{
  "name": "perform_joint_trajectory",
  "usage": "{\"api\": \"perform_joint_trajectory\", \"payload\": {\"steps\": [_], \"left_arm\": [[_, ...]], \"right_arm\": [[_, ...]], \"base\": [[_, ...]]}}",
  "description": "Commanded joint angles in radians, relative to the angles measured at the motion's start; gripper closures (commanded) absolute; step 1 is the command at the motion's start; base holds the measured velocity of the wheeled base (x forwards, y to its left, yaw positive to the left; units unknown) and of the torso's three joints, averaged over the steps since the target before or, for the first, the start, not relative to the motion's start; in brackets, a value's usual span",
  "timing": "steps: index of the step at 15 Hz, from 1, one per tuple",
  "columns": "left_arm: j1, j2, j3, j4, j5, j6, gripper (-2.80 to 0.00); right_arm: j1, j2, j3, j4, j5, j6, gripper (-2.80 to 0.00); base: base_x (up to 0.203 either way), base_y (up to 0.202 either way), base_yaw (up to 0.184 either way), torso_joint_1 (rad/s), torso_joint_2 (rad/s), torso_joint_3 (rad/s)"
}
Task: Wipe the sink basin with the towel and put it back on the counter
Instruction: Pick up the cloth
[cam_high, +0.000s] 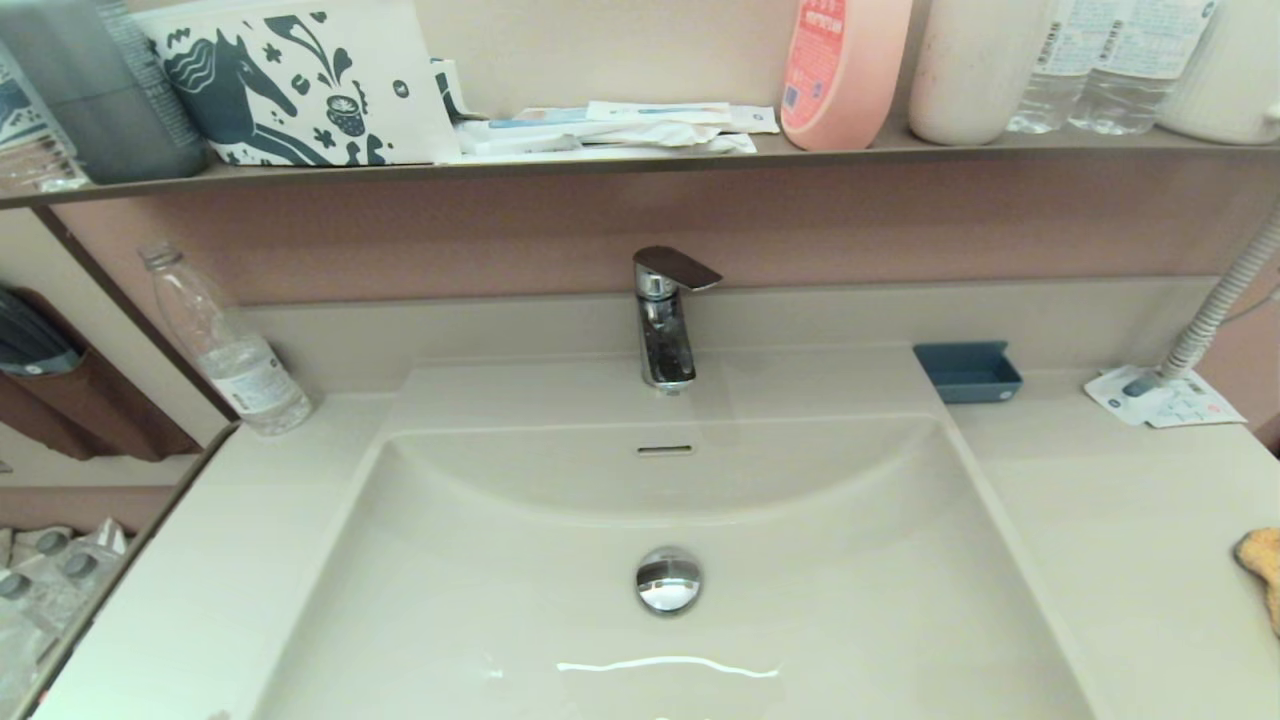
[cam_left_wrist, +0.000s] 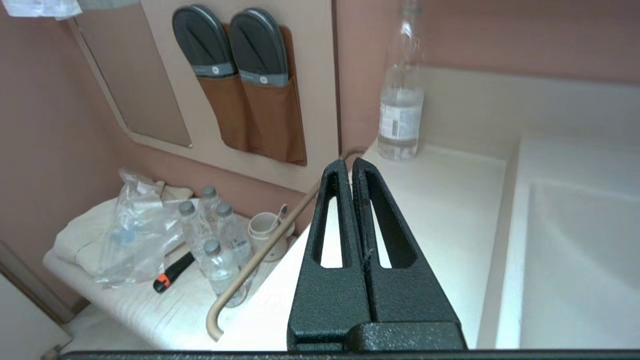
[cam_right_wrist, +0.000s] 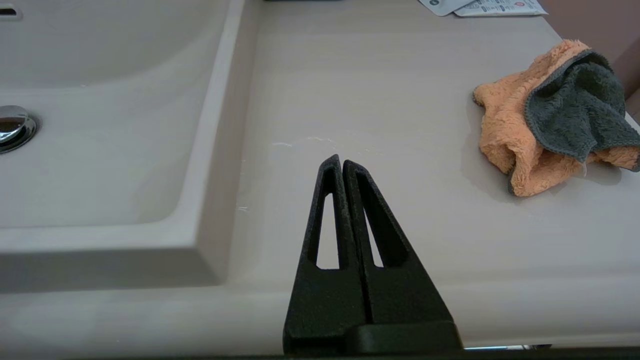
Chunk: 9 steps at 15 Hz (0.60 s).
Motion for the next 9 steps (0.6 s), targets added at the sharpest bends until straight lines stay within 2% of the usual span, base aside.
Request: {"api": "perform_joint_trajectory", "payload": {"steps": [1,3,6,9], "left_arm": [[0.010,-0.103,0.001,0.074,-0.035,0.001,0.00],[0.011,-0.146,0.001,0.161,-0.148,-0.007,0.00],[0.011,-0.197,0.041,0.174,-0.332,-0.030,0.00],[0.011,-0.201,0.046,0.211,-0.441,-0.069,0.00]], "right_arm": [[0.000,0.000,0.000,0.000,0.000,-0.001,0.00],[0.000,0.000,0.000,0.000,0.000,0.000,0.00],[0.000,0.000,0.000,0.000,0.000,0.000,0.00],[0.000,0.000,0.000,0.000,0.000,0.000,0.00]], "base": [[0.000,0.000,0.000,0.000,0.00,0.000],[0.000,0.000,0.000,0.000,0.00,0.000],[0.000,0.000,0.000,0.000,0.00,0.000],[0.000,0.000,0.000,0.000,0.00,0.000]]}}
